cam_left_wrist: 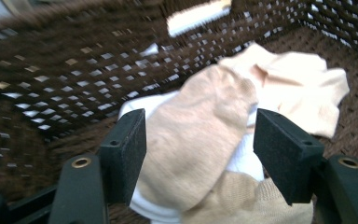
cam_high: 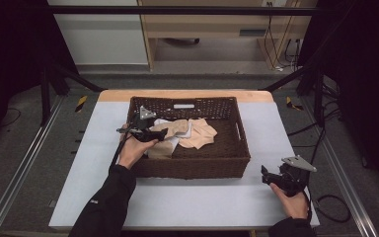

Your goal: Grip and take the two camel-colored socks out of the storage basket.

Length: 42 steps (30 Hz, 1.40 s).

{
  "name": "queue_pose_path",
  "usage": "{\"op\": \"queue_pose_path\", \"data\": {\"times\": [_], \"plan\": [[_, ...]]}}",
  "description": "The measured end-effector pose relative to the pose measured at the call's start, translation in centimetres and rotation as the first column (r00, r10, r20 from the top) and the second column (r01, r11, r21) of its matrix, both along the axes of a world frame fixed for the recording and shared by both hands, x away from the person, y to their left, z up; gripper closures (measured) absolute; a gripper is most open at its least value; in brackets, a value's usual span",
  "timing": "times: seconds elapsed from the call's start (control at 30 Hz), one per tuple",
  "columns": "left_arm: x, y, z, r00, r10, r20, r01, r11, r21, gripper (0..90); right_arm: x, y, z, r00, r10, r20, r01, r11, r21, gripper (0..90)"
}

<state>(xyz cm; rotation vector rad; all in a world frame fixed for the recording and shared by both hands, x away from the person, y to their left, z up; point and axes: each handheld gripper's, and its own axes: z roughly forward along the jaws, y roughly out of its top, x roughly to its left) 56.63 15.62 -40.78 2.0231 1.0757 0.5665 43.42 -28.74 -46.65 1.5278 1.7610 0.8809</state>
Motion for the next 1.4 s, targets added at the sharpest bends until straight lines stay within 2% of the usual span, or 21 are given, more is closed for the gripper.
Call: {"op": "queue_pose_path", "data": {"times": [0.13, 0.23, 0.33, 0.47, 0.67, 0.77, 0.83, 0.9, 0.97, 1.0, 1.1, 1.2, 1.37, 1.4], "plan": [[-0.1, -0.4, -0.5, 0.9987, -0.048, -0.016, 0.049, 0.9978, 0.044, 35.7, 0.1, 0.0, 0.0, 1.0, -0.003, -0.002, 0.003, 1.0, 0.0, 4.0], [-0.2, -0.5, -0.8, 0.9974, -0.06, -0.04, 0.063, 0.9963, 0.06, 36.9, 0.1, 0.0, 0.0, 1.0, 0.0, -0.004, 0.0, 1.0, -0.003, 4.1], [-0.2, -0.8, -1.2, 0.9954, -0.072, -0.064, 0.078, 0.9915, 0.104, 37.2, 0.1, 0.1, -0.1, 1.0, 0.001, -0.005, -0.001, 1.0, -0.005, 4.0], [-0.2, -1.2, -1.6, 0.992, -0.084, -0.095, 0.096, 0.9871, 0.128, 38.6, 0.1, 0.1, -0.1, 1.0, -0.002, -0.008, 0.002, 1.0, -0.003, 4.0], [-0.3, -1.4, -1.7, 0.9887, -0.107, -0.105, 0.121, 0.9827, 0.14, 41.5, 0.1, 0.1, -0.1, 0.9999, -0.003, -0.012, 0.003, 1.0, -0.004, 4.0], [-0.4, -1.2, -1.5, 0.9914, -0.098, -0.087, 0.109, 0.9866, 0.122, 43.0, 0.1, 0.1, -0.1, 0.9999, -0.004, -0.012, 0.004, 1.0, -0.006, 4.0], [-0.4, -0.9, -1.1, 0.9933, -0.094, -0.068, 0.099, 0.9929, 0.067, 44.5, 0.1, 0.0, 0.0, 0.9999, -0.007, -0.01, 0.007, 1.0, -0.002, 4.0], [-0.5, -0.5, -1.0, 0.9937, -0.103, -0.044, 0.104, 0.9945, 0.015, 45.1, 0.1, 0.0, 0.0, 0.9999, -0.008, -0.007, 0.008, 0.9999, -0.007, 4.0], [-0.7, -0.4, -1.0, 0.9896, -0.135, -0.049, 0.135, 0.9908, -0.005, 45.2, 0.1, 0.0, -0.1, 0.9999, -0.009, -0.009, 0.009, 0.9999, -0.006, 4.0], [-0.7, -0.4, -1.1, 0.986, -0.156, -0.06, 0.156, 0.9877, -0.001, 44.8, 0.1, 0.0, -0.1, 0.9999, -0.008, -0.011, 0.008, 1.0, -0.005, 4.0], [-0.8, -0.8, -1.3, 0.9807, -0.18, -0.075, 0.183, 0.9824, 0.036, 45.2, 0.1, 0.1, -0.1, 0.9998, -0.007, -0.017, 0.007, 0.9999, -0.01, 4.1], [-0.8, -1.1, -1.7, 0.9721, -0.203, -0.117, 0.211, 0.976, 0.055, 44.4, 0.0, 0.0, -0.1, 0.9998, -0.007, -0.017, 0.007, 0.9999, -0.011, 4.1], [-0.6, -1.7, -2.2, 0.9659, -0.199, -0.165, 0.219, 0.9692, 0.112, 46.7, 0.1, 0.0, -0.1, 0.9998, -0.005, -0.017, 0.005, 0.9998, -0.019, 4.1], [-0.5, -1.8, -2.3, 0.9635, -0.2, -0.178, 0.224, 0.9659, 0.129, 48.6, 0.1, 0.0, -0.1, 0.9998, -0.006, -0.018, 0.005, 0.9998, -0.019, 4.1]]}}
